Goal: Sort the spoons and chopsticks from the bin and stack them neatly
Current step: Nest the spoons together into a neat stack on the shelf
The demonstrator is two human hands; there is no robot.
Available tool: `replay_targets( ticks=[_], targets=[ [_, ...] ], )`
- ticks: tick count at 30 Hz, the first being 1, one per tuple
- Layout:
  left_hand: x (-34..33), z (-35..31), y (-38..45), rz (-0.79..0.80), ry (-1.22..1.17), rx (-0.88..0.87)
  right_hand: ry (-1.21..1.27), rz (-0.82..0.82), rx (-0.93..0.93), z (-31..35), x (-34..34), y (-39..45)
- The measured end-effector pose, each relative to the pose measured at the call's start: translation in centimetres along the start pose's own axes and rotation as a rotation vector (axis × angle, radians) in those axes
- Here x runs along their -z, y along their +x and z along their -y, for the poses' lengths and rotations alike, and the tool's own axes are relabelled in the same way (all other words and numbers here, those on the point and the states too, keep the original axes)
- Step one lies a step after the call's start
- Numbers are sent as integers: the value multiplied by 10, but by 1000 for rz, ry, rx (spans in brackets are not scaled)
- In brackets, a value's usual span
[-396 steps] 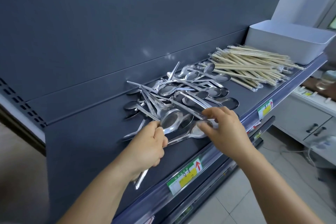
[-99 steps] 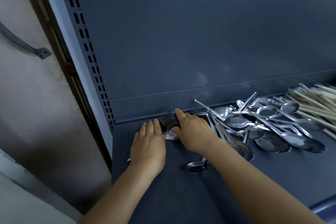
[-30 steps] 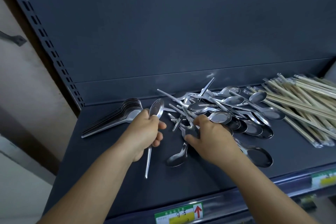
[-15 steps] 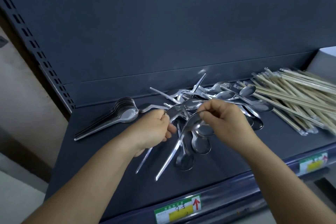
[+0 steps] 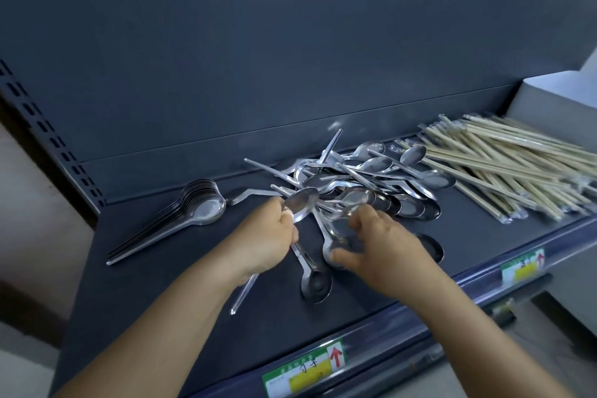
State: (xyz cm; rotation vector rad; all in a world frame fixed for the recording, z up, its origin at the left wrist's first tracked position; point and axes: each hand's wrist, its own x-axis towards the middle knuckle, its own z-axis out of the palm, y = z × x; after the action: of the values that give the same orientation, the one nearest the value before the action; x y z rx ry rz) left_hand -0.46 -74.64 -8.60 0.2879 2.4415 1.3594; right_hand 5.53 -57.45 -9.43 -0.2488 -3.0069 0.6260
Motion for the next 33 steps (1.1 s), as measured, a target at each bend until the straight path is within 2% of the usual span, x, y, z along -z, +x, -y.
replay_targets(
  ticks=[7, 12, 15, 20, 22, 25, 27, 30, 33],
  targets=[
    [2, -11, -1, 89, 37, -47, -16, 36, -115, -1, -4, -6],
    [3, -21, 1, 44, 75, -155, -43, -166, -86, -11, 4, -9],
    [3, -31, 5, 49, 165, -205, 34, -270, -6, -17, 13, -9],
    [-7, -49, 15, 181, 331, -191, 170, -356, 131, -25, 25, -9],
    [-16, -55, 16, 254, 282, -166, 207, -387, 125, -28, 26, -9],
    [-30, -59, 11, 487, 45, -51, 230, -410, 110, -34, 27, -10],
    [-40, -58, 10, 554, 43, -52, 257, -409, 89, -40, 26, -10],
    [-48, -52, 17, 440, 91, -62, 235, -399, -4, -55, 29, -11],
    [-49, -48, 28, 266, 215, -108, 84, -228, -171, -74, 34, -17]
  ],
)
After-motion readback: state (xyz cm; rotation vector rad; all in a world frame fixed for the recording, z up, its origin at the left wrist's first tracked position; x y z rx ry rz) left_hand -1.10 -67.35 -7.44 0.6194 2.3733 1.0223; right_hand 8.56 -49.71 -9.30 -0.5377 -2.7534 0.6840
